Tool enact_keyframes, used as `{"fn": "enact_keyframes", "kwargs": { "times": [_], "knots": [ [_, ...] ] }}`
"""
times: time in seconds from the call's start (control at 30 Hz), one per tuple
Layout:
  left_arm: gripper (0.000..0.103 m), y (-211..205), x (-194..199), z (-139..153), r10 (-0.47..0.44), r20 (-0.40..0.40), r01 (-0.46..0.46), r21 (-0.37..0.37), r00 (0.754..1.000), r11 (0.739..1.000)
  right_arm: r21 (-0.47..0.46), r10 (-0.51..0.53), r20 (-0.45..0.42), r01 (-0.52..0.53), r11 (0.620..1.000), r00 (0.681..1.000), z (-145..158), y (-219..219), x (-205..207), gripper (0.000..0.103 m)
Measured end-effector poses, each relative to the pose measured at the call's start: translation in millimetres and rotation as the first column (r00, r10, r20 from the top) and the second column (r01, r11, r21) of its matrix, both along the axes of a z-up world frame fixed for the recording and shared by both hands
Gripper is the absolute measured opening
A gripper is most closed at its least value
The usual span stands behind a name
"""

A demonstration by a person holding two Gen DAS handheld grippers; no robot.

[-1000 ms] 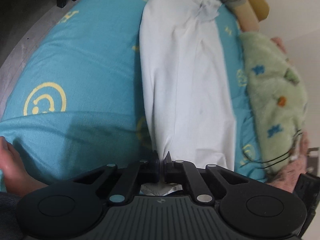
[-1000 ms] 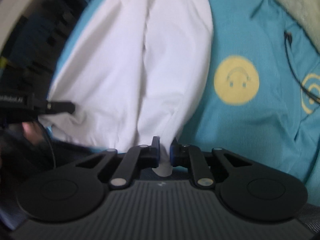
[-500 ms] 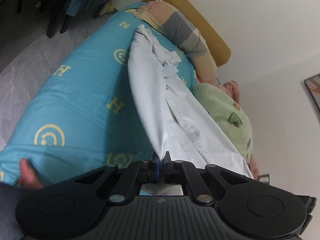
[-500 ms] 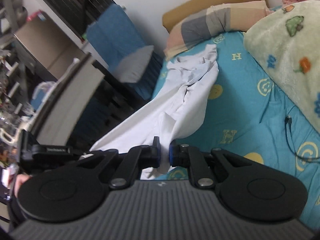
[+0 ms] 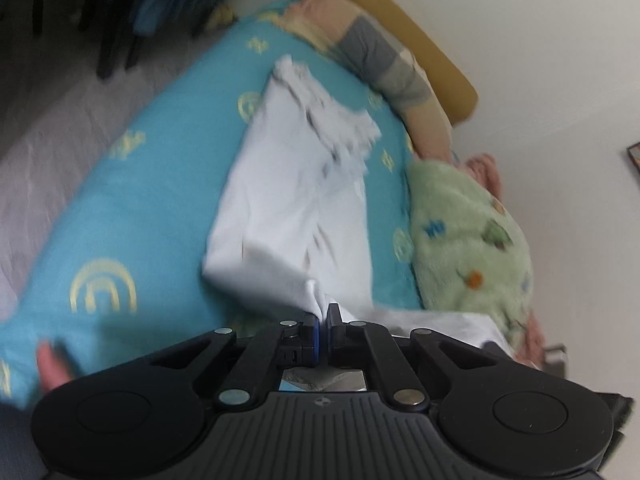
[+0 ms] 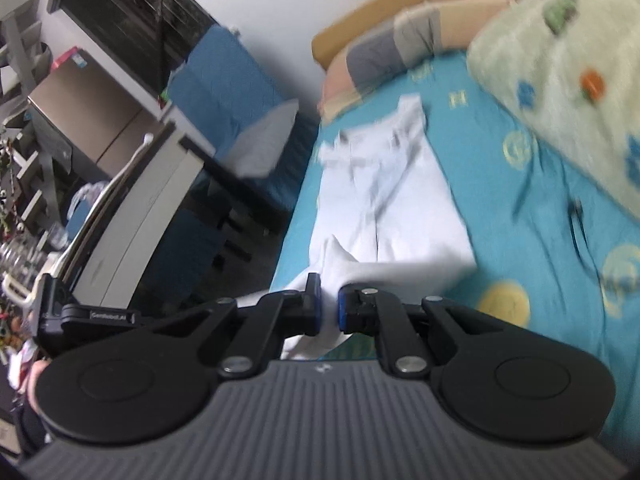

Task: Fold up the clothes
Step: 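Fold the held hem up over toward the collar with both grippers and release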

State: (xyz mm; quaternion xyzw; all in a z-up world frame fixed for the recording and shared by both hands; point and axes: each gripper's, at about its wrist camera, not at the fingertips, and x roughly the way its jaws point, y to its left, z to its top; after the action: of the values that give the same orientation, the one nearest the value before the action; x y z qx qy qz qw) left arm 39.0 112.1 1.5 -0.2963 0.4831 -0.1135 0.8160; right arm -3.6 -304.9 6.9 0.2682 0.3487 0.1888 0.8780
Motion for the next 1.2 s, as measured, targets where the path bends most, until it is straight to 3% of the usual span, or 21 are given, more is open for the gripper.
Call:
{"fn": "enact_keyframes", "kwargs": {
  "times": [0.17, 0.27, 0.37, 0.47, 0.63, 0.7, 0.8, 0.87, 0.9, 0.93, 0.97, 1.0, 1.07, 1.2],
  "knots": [
    [0.004, -17.3, 74.8, -9.0, 0.079, 0.142, -0.096, 0.113, 0.987, 0.989, -0.129, -0.044, 0.101, 0.057, 0.99, 0.994, -16.6, 21.4, 82.1, 0.012],
    [0.004, -35.9, 114.8, -31.6, 0.109, 0.197, -0.149, 0.202, 0.974, 0.968, -0.181, -0.071, 0.188, 0.106, 0.978, 0.98, -34.9, 35.0, 125.3, 0.012],
    [0.004, -51.5, 151.9, -56.2, 0.096, 0.232, -0.165, 0.296, 0.968, 0.941, -0.3, -0.062, 0.253, 0.139, 0.944, 0.966, -61.8, 53.7, 163.5, 0.012],
    [0.004, -64.2, 185.1, -82.5, 0.039, 0.273, -0.15, 0.401, 0.961, 0.903, -0.339, -0.056, 0.257, 0.144, 0.93, 0.965, -97.7, 60.7, 199.8, 0.012],
    [0.004, -73.5, 217.5, -133.4, -0.009, 0.26, -0.117, 0.464, 0.966, 0.878, -0.381, -0.055, 0.196, 0.128, 0.916, 0.979, -154.7, 60.2, 244.9, 0.012],
    [0.007, -78.6, 222.8, -148.1, -0.036, 0.256, -0.099, 0.496, 0.966, 0.863, -0.379, -0.059, 0.166, 0.119, 0.918, 0.984, -168.4, 59.4, 253.1, 0.014],
    [0.008, -79.0, 224.7, -154.2, -0.028, 0.244, -0.098, 0.491, 0.969, 0.866, -0.351, -0.076, 0.148, 0.125, 0.928, 0.986, -173.9, 57.7, 256.0, 0.015],
    [0.017, -78.2, 224.0, -151.3, -0.031, 0.238, -0.09, 0.483, 0.971, 0.871, -0.339, -0.083, 0.133, 0.125, 0.932, 0.988, -171.3, 58.2, 255.3, 0.017],
    [0.022, -78.1, 221.8, -147.9, -0.025, 0.238, -0.095, 0.481, 0.971, 0.871, -0.342, -0.082, 0.122, 0.12, 0.932, 0.989, -168.7, 59.0, 255.6, 0.026],
    [0.042, -78.2, 218.5, -143.6, -0.015, 0.239, -0.106, 0.482, 0.971, 0.87, -0.337, -0.078, 0.12, 0.115, 0.934, 0.99, -165.3, 59.5, 254.4, 0.036],
    [0.057, -78.4, 215.3, -139.4, -0.005, 0.241, -0.116, 0.483, 0.971, 0.868, -0.329, -0.073, 0.122, 0.11, 0.938, 0.99, -161.7, 59.8, 252.6, 0.056],
    [0.079, -79.2, 209.9, -133.3, 0.005, 0.254, -0.133, 0.488, 0.967, 0.863, -0.319, -0.075, 0.136, 0.115, 0.941, 0.988, -157.3, 59.4, 248.9, 0.075],
    [0.082, -81.7, 194.3, -117.8, 0.003, 0.296, -0.153, 0.484, 0.955, 0.861, -0.312, -0.081, 0.17, 0.132, 0.941, 0.982, -146.2, 59.0, 236.8, 0.083],
    [0.087, -89.7, 160.3, -89.6, -0.015, 0.337, -0.154, 0.47, 0.941, 0.869, -0.315, -0.072, 0.199, 0.133, 0.94, 0.977, -122.1, 56.8, 207.7, 0.083]
  ]
}}
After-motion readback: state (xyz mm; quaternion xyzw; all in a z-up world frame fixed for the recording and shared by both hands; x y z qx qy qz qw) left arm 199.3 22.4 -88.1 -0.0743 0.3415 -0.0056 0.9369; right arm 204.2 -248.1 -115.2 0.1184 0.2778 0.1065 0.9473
